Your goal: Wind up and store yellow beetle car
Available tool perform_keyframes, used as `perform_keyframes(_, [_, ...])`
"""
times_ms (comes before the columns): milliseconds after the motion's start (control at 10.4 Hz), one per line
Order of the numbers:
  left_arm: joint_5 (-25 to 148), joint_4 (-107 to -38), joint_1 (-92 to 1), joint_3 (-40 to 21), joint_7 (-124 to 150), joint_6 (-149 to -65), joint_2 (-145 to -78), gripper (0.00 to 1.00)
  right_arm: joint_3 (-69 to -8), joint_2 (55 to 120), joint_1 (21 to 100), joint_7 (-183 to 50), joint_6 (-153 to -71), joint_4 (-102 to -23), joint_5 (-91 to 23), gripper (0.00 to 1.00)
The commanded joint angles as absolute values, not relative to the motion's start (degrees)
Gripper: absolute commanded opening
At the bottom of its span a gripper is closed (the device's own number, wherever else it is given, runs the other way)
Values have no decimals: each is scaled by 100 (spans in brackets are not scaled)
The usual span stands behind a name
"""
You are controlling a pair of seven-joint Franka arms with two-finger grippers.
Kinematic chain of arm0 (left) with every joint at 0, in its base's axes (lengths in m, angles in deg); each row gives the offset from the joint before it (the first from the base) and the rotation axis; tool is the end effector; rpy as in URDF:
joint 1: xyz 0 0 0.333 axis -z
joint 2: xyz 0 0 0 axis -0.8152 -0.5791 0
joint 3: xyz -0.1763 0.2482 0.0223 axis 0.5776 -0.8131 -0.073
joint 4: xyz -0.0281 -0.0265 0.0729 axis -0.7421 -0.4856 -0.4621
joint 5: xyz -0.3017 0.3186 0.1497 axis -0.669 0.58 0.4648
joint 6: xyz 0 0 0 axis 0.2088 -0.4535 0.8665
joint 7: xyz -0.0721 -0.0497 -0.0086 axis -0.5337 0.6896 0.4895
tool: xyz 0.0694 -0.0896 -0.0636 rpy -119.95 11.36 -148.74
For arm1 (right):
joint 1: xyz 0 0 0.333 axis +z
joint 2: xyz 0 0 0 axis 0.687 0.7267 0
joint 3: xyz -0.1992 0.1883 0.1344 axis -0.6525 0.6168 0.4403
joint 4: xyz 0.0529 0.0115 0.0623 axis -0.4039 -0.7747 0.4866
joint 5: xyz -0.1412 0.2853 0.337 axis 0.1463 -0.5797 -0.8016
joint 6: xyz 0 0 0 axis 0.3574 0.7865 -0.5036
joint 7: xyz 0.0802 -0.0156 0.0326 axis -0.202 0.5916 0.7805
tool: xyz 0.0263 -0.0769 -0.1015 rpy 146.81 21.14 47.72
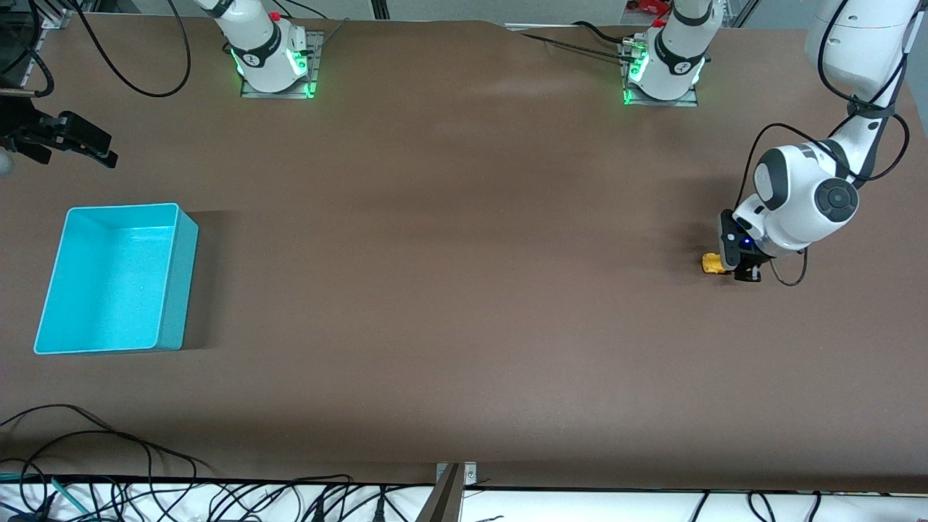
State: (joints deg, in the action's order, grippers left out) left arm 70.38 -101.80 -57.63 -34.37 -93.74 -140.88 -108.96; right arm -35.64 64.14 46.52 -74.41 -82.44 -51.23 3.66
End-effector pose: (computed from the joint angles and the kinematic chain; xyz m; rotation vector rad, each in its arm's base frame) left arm 0.5614 0.1029 0.0885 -2.1892 2.2294 0.0698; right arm 0.6203 0.0015 0.6051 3.1264 -0.0705 -0.0505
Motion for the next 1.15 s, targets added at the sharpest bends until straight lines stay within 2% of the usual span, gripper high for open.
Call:
perform_keyframes(0, [6910,-9942,-5813,-3454,-9545,-14399,-11490,0,-3580,6440,4664,-7367,-8213,-5028,371,100])
perform_keyframes(96, [6806,-9942,-5813,-3446,-9518,-14399,-11490,0,-3580,6440,4664,-7367,-8213,-5028,371,100])
perform_keyframes(192, [6709,-9933,-5795,-3454,-9518,-14399,-11490,25,-3580,6440,4664,-7367,-8213,-5028,371,100])
perform_keyframes(288, [6700,-9933,-5795,-3446,-9518,-14390,-11482,56,-3580,6440,4664,-7367,-8213,-5028,371,100])
perform_keyframes(384, [6717,-9837,-5795,-3446,-9553,-14390,-11473,98,-3580,6440,4664,-7367,-8213,-5028,371,100])
perform_keyframes(1057, [6708,-9801,-5786,-3446,-9536,-14355,-11420,100,-3580,6449,4664,-7367,-8213,-5028,371,100])
